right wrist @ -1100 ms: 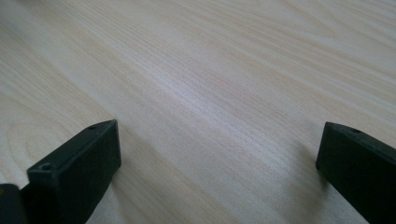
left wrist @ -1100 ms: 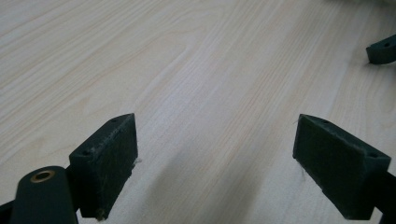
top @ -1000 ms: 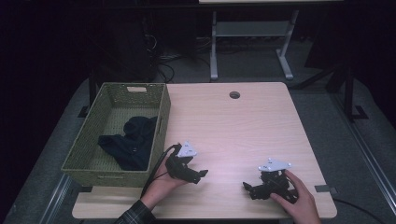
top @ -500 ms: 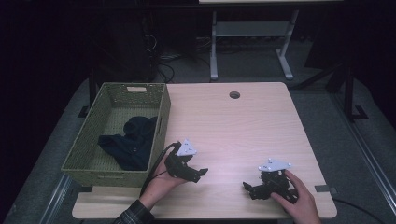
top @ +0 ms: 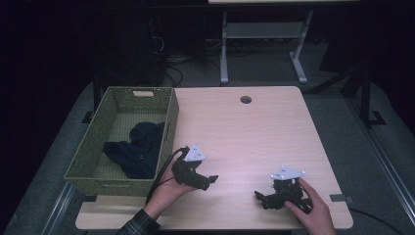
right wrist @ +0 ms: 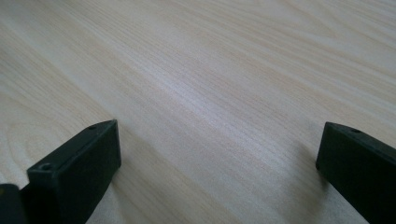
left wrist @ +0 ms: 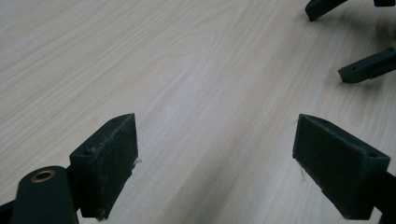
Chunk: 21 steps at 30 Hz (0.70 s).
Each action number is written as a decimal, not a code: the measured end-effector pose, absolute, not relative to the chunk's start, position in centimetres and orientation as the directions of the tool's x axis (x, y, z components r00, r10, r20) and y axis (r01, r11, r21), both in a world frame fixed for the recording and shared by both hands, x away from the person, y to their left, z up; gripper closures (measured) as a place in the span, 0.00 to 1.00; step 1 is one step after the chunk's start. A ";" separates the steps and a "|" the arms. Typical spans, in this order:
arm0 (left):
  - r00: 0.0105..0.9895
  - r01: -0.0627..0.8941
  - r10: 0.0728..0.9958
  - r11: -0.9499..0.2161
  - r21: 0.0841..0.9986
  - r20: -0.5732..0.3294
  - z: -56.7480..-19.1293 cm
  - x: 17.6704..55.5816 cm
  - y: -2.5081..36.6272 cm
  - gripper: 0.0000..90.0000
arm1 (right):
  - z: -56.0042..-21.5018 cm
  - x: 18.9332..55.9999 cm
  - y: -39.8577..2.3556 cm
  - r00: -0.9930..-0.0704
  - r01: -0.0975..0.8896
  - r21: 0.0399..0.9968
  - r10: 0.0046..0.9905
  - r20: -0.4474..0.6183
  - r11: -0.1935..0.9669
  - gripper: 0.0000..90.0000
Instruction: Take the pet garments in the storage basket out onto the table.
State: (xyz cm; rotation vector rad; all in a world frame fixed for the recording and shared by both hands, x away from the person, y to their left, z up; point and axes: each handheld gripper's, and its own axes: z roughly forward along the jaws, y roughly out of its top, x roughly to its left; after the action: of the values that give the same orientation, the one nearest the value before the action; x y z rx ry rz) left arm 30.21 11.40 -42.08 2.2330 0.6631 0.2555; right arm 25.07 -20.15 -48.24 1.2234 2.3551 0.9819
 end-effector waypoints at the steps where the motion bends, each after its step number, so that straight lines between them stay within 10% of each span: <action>1: 0.843 0.380 0.537 -0.559 0.737 -0.028 -42.0 30.2 11.4 0.15 | -48.2 25.1 -20.2 -0.588 0.594 0.697 0.808 0.036 0.401 0.00; 21: 0.850 0.365 0.525 -0.532 0.764 -0.041 -40.0 30.7 11.5 0.15 | -48.2 25.1 -20.2 -0.588 0.594 0.698 0.808 0.037 0.401 0.00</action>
State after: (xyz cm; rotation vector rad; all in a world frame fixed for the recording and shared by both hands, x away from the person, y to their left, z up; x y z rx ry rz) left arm 30.69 11.54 -40.00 2.1899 0.6438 0.2450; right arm 25.09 -20.15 -48.25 1.2204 2.3545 0.9842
